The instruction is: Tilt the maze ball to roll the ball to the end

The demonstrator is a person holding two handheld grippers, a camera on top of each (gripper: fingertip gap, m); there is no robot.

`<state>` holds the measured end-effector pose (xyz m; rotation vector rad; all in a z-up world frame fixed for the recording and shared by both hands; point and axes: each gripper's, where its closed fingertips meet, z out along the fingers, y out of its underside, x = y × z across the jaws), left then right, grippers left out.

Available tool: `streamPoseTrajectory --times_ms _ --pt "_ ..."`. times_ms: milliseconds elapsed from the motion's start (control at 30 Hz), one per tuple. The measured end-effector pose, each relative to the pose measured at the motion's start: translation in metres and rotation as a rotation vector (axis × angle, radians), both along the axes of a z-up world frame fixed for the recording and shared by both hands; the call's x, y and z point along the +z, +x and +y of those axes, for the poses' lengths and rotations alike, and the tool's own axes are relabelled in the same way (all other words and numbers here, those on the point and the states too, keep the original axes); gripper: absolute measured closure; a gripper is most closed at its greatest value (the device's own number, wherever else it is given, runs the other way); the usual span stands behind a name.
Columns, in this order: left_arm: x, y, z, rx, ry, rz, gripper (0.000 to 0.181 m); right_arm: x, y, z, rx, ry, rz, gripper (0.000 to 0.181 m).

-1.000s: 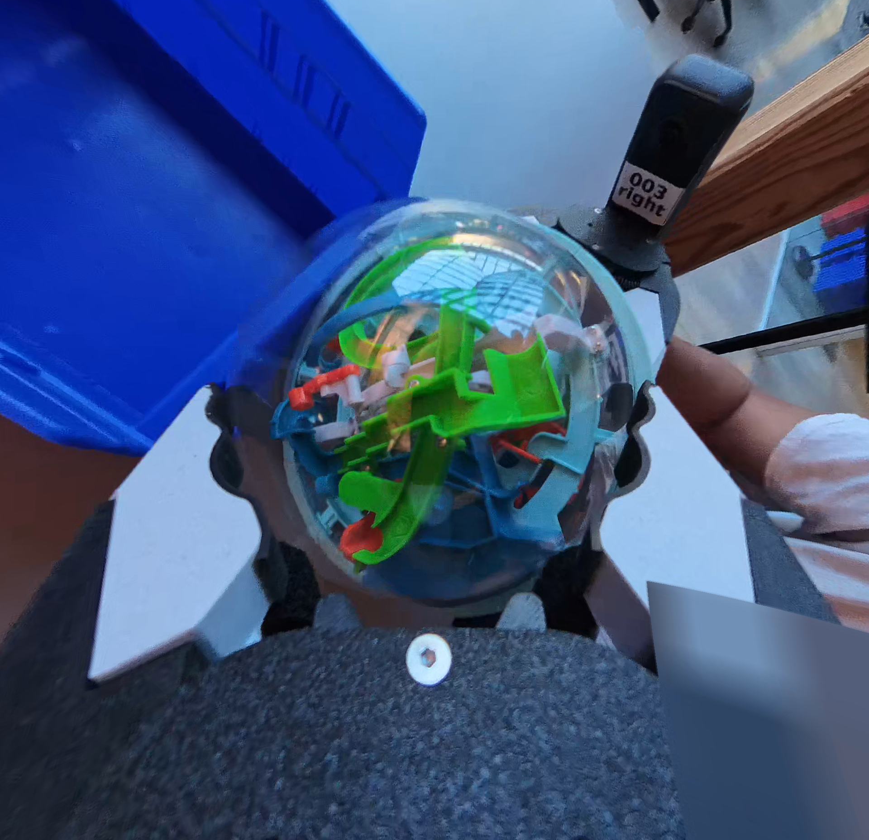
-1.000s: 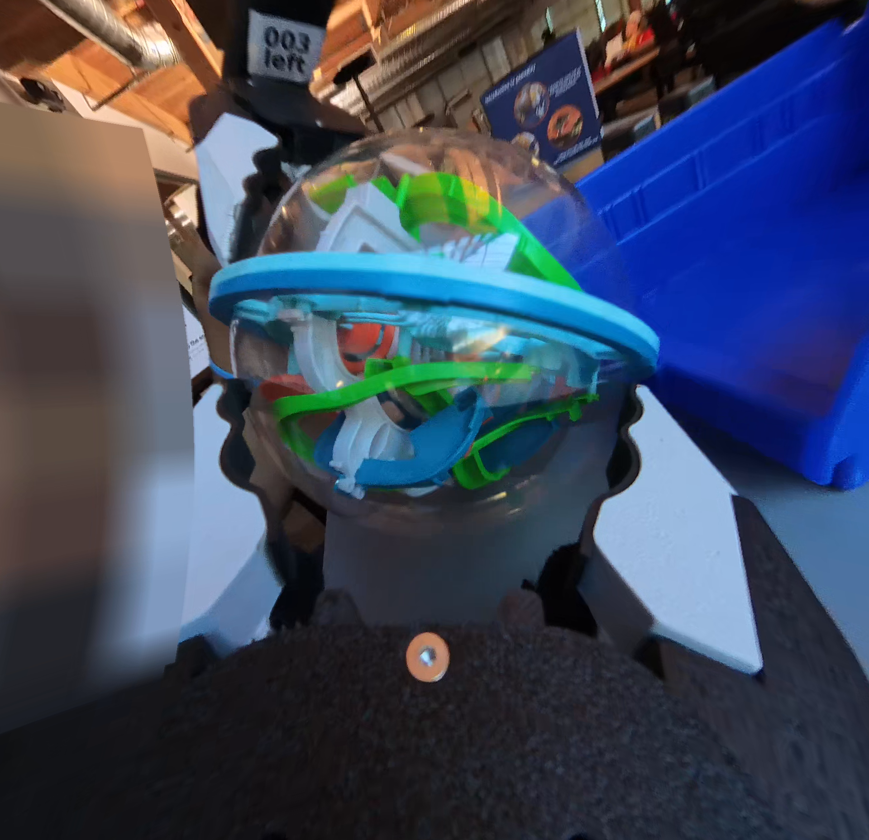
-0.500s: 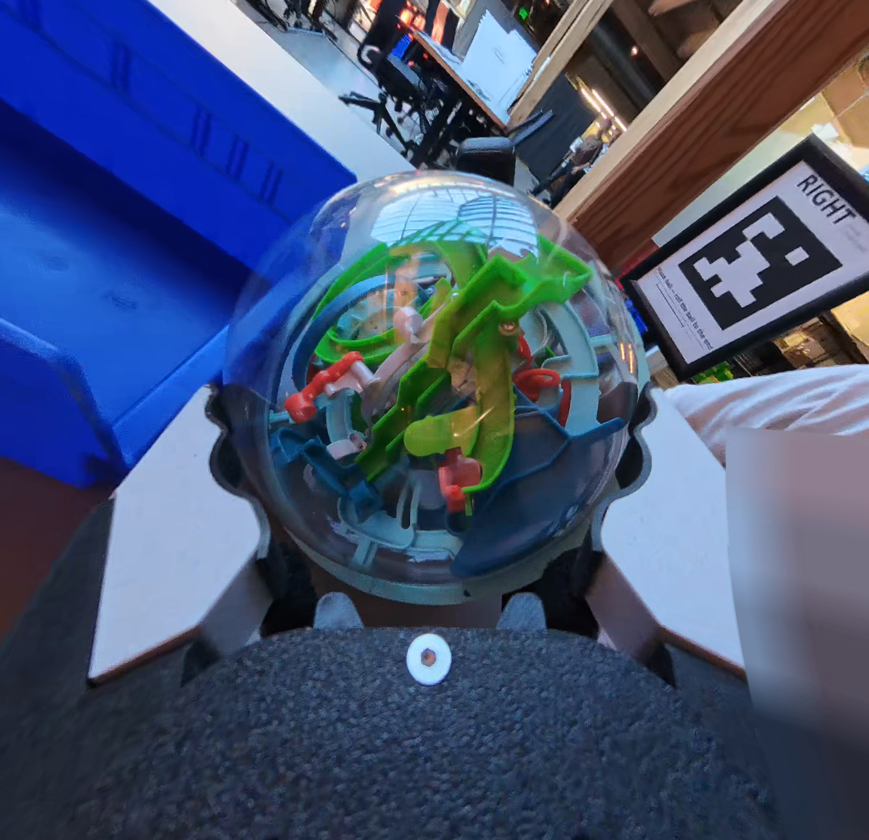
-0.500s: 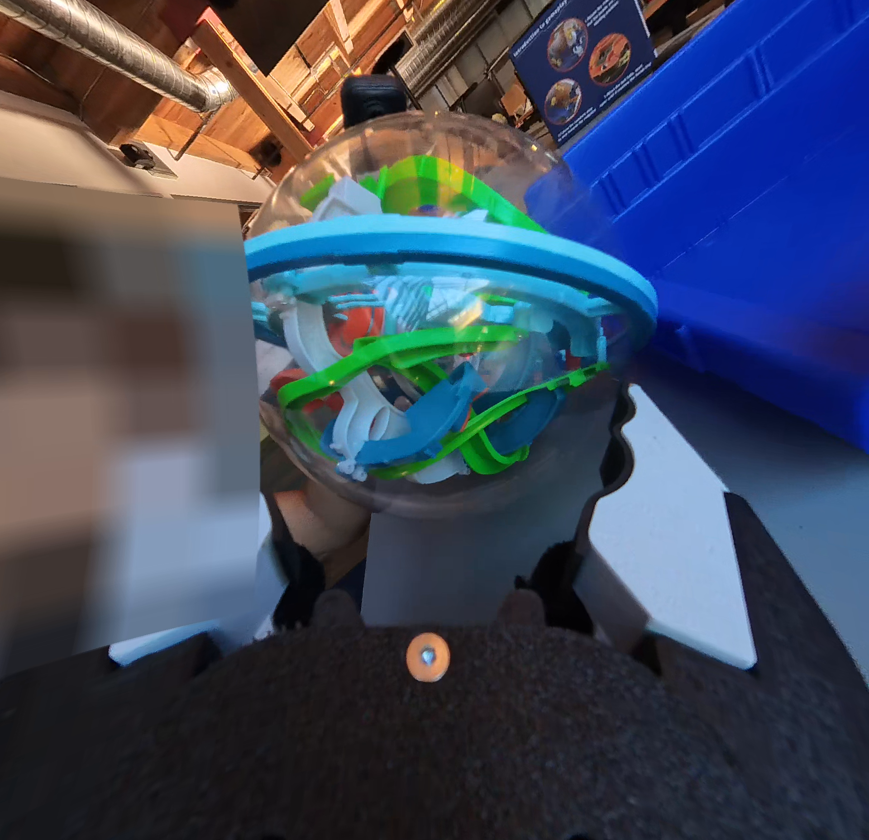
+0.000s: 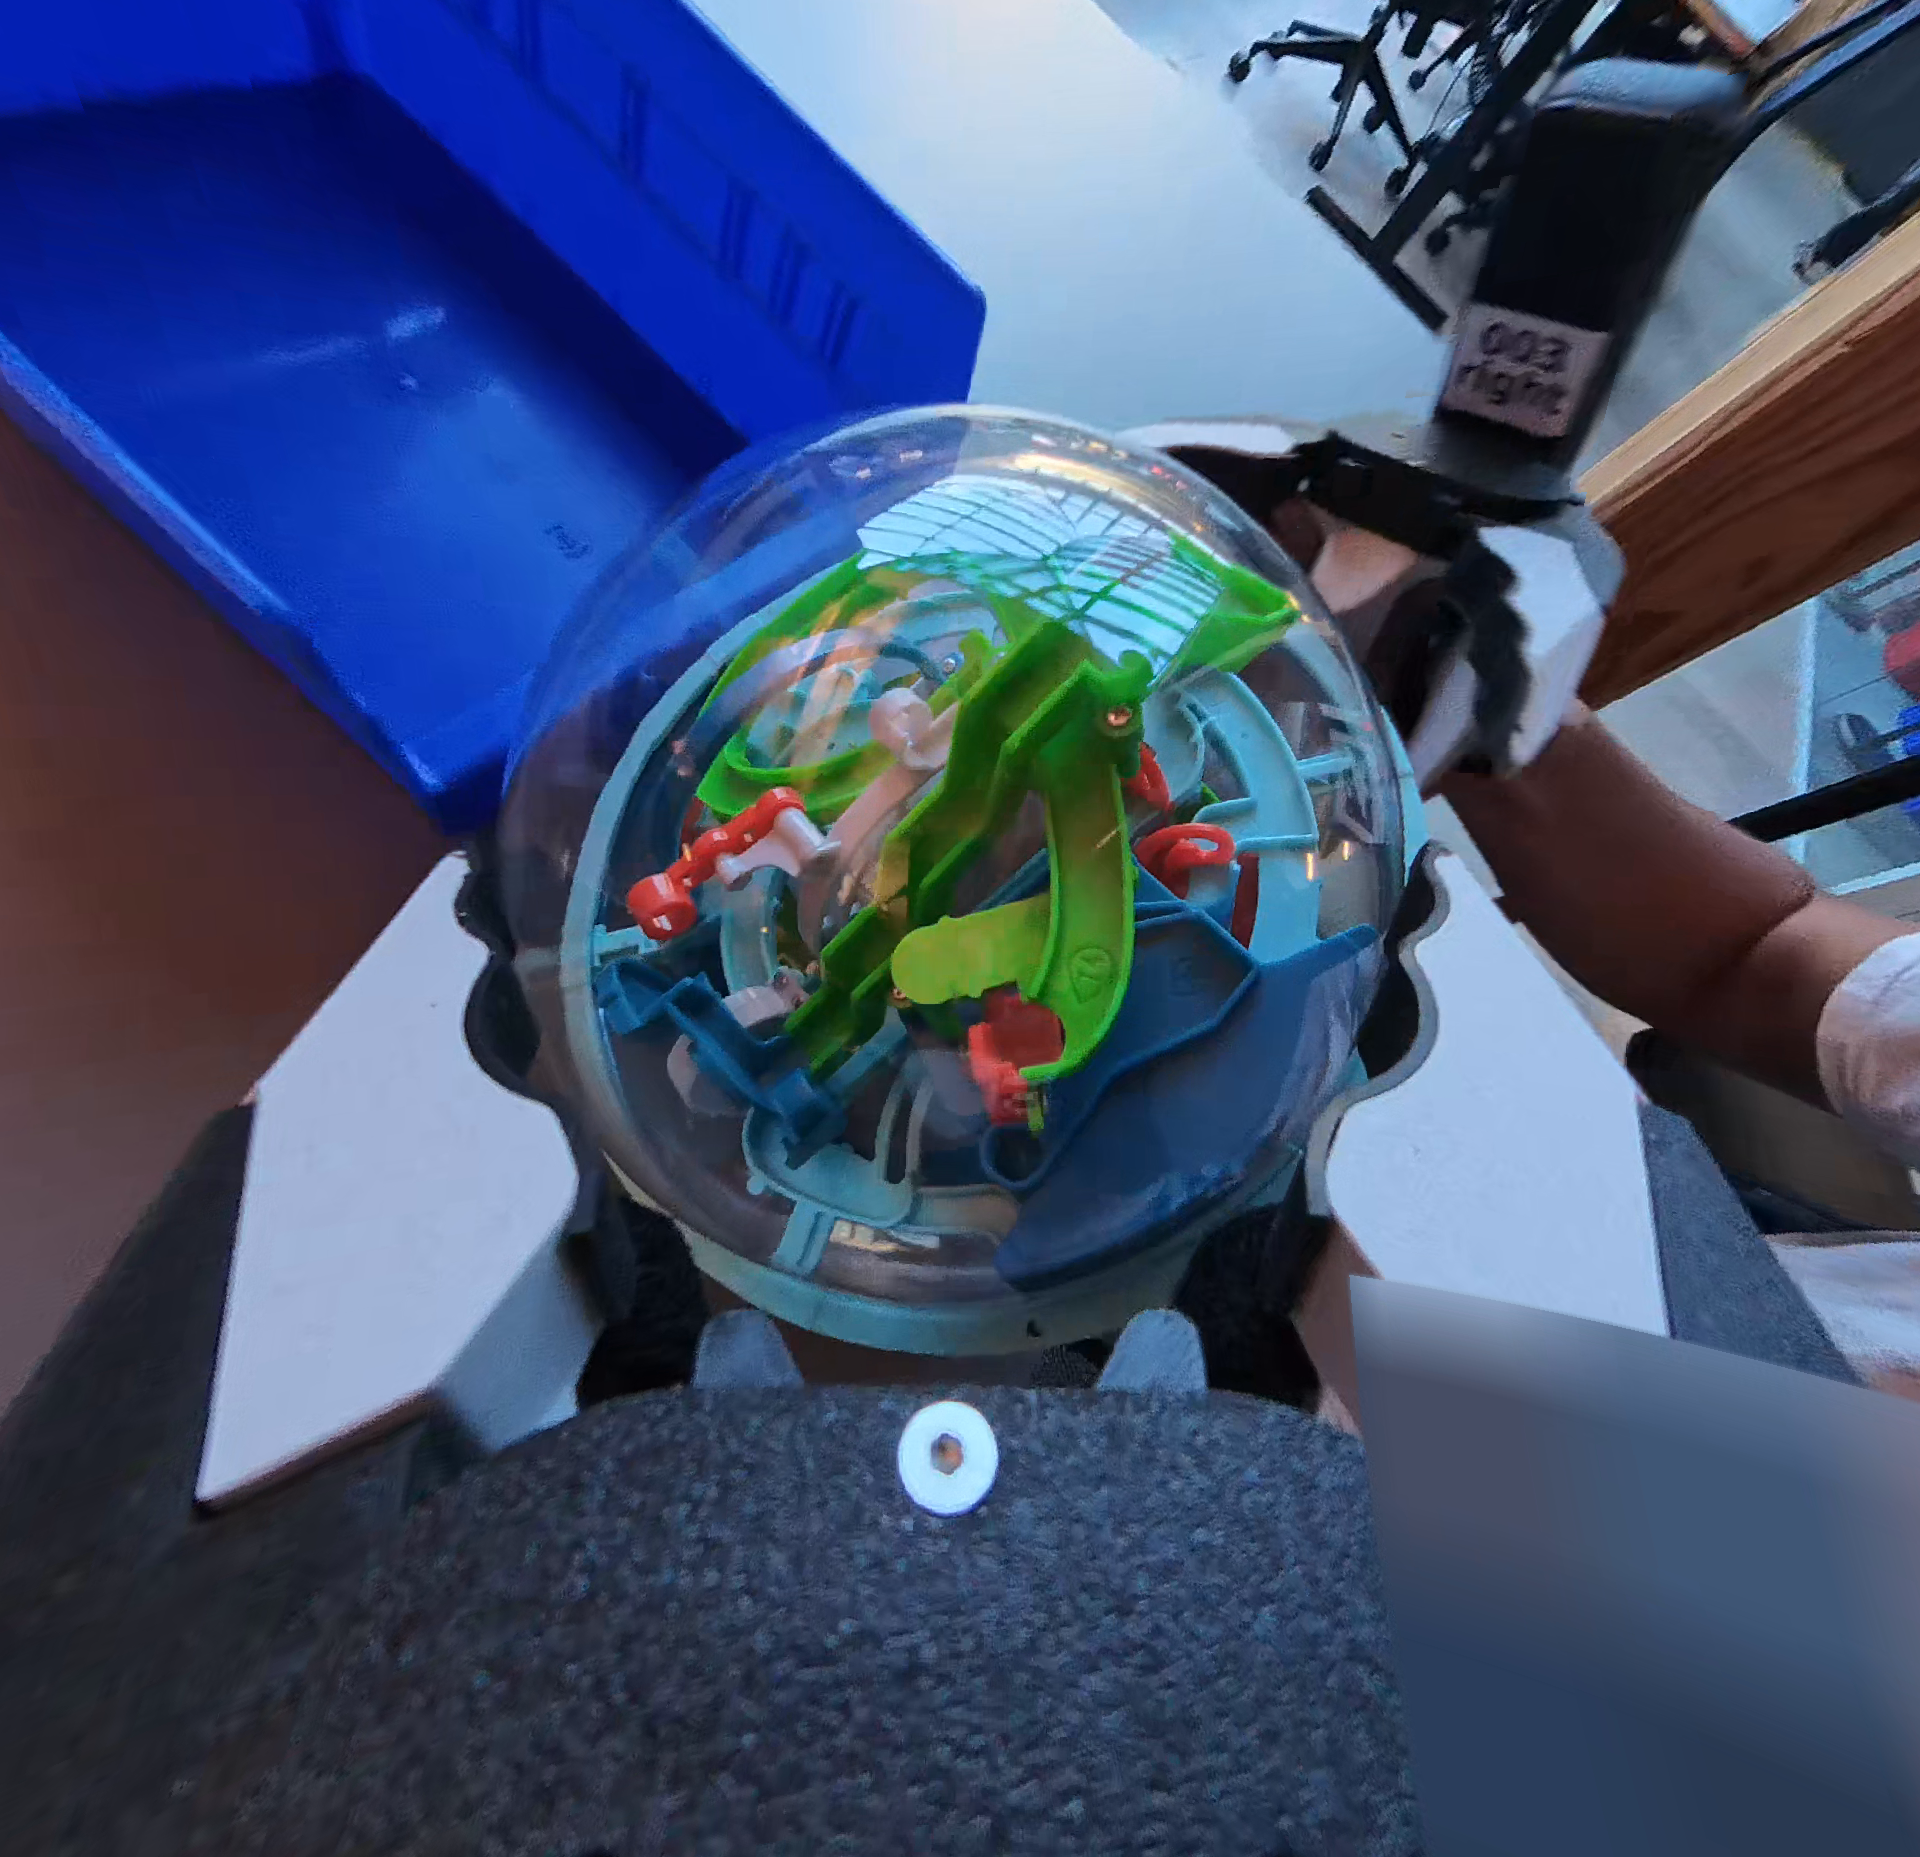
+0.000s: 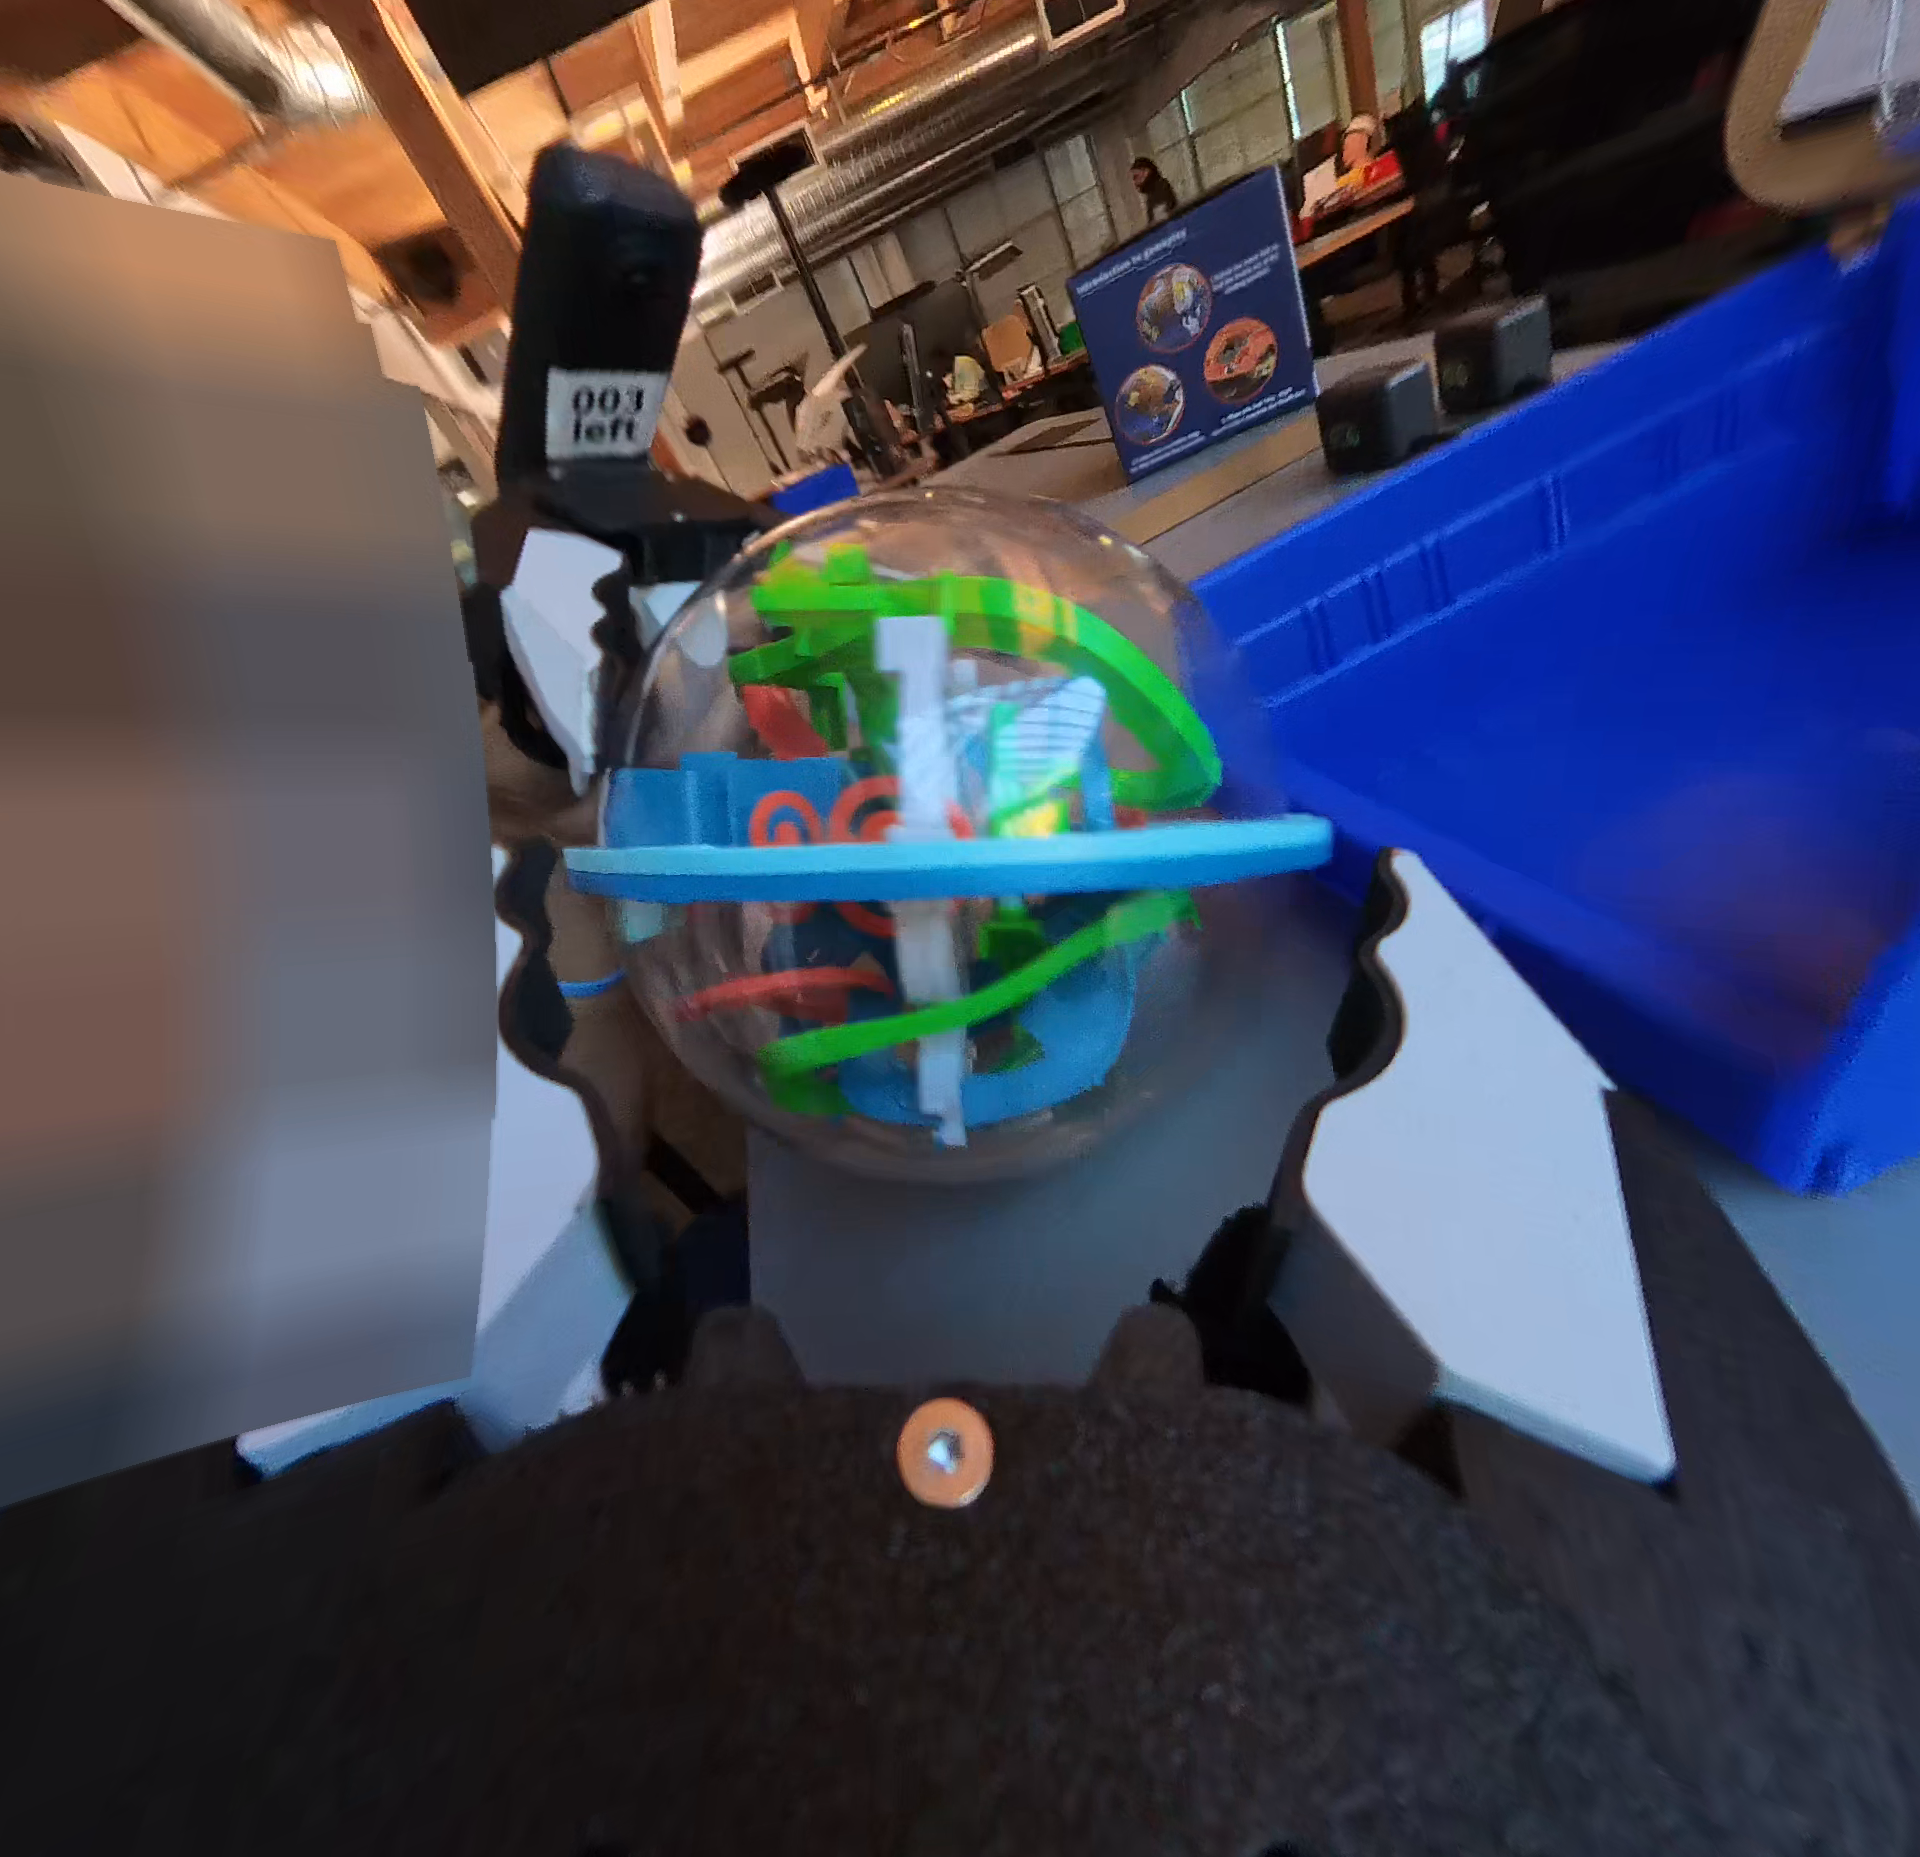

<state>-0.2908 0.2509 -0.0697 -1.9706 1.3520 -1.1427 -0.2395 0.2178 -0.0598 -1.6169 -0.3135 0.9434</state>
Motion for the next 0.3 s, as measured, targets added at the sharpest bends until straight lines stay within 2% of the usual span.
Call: streamPoseTrajectory --times_ms 33,133,200,300 --pt "0.0 0.002 -0.001 0.008 0.008 0.015 0.023 0.001 -0.009 -0.001 -0.011 0.019 -0.05 0.031" --pt "0.002 0.012 -0.004 0.032 0.045 0.05 0.022 -0.008 -0.021 0.007 -0.088 0.022 -0.179 0.027" --pt "0.002 0.014 -0.006 0.04 0.076 0.075 0.022 -0.01 -0.017 0.006 -0.065 0.032 -0.163 0.027" --pt "0.002 0.013 -0.013 -0.018 0.107 0.072 0.025 -0.012 -0.008 0.002 -0.015 0.021 -0.076 0.027"
